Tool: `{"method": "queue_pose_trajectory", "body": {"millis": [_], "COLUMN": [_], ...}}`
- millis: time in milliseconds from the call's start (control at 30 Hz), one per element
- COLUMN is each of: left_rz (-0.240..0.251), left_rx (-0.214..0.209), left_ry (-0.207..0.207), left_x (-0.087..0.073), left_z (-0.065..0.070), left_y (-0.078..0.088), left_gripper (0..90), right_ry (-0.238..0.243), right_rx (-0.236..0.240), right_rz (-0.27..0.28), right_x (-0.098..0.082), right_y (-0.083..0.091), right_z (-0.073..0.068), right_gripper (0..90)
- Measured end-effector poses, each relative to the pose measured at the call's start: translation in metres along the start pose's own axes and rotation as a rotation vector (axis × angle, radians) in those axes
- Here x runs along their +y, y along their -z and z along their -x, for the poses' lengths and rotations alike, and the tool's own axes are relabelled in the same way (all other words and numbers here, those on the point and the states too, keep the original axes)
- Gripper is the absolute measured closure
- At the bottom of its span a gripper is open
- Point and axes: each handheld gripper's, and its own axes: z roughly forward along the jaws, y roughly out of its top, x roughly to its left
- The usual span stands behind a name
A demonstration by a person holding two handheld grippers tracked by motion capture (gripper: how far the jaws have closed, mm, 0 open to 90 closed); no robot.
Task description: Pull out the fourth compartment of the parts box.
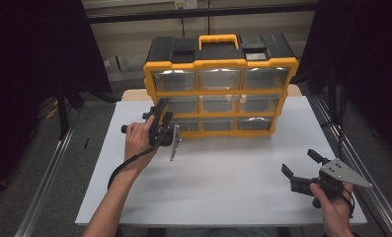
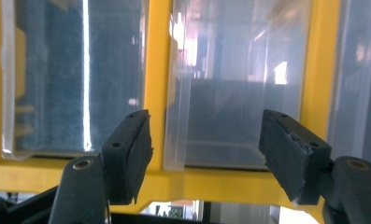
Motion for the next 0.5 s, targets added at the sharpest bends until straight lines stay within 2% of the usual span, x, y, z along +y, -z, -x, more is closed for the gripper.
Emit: {"method": "queue_pose_trajectory", "body": {"millis": [100,200,233,300,367,433,500], "left_rz": [0.012,0.007,0.005,-0.008,-0.006,0.011,0.008], "left_rx": [0.007,-0.003,0.0,0.01,0.004,0.024,0.009], "left_ry": [0.0,-0.031,-0.029,-0.057,-0.044,-0.048,-0.049], "left_x": [-0.0027,-0.0051,-0.0051,-0.0041,-0.0054,-0.0057,-0.0064], "left_z": [0.0002,-0.0015,-0.0017,-0.0027,-0.0031,-0.0037,-0.0051], "left_y": [-0.0035,-0.0076,-0.008,-0.0073,-0.0069,-0.0076,-0.0074], "left_gripper": [38.6,42.9,44.2,48.5,52.9,56.4,58.4], "right_ry": [0.004,0.002,0.002,0.001,-0.001,-0.002,0.004], "right_rx": [0.004,0.003,0.004,0.003,0.006,0.002,0.003], "right_rz": [-0.002,-0.004,-0.004,0.0,-0.004,-0.005,-0.004], "right_x": [0.0003,0.0002,0.0002,0.0,0.0,0.0,-0.0001], "right_y": [0.0005,0.0004,0.0004,0.0001,0.0004,0.0003,-0.0003], "right_z": [-0.0003,-0.0004,-0.0004,-0.0004,-0.0007,-0.0018,-0.0021], "right_gripper": [1.2,1.2,1.2,1.2,1.2,1.2,1.2]}}
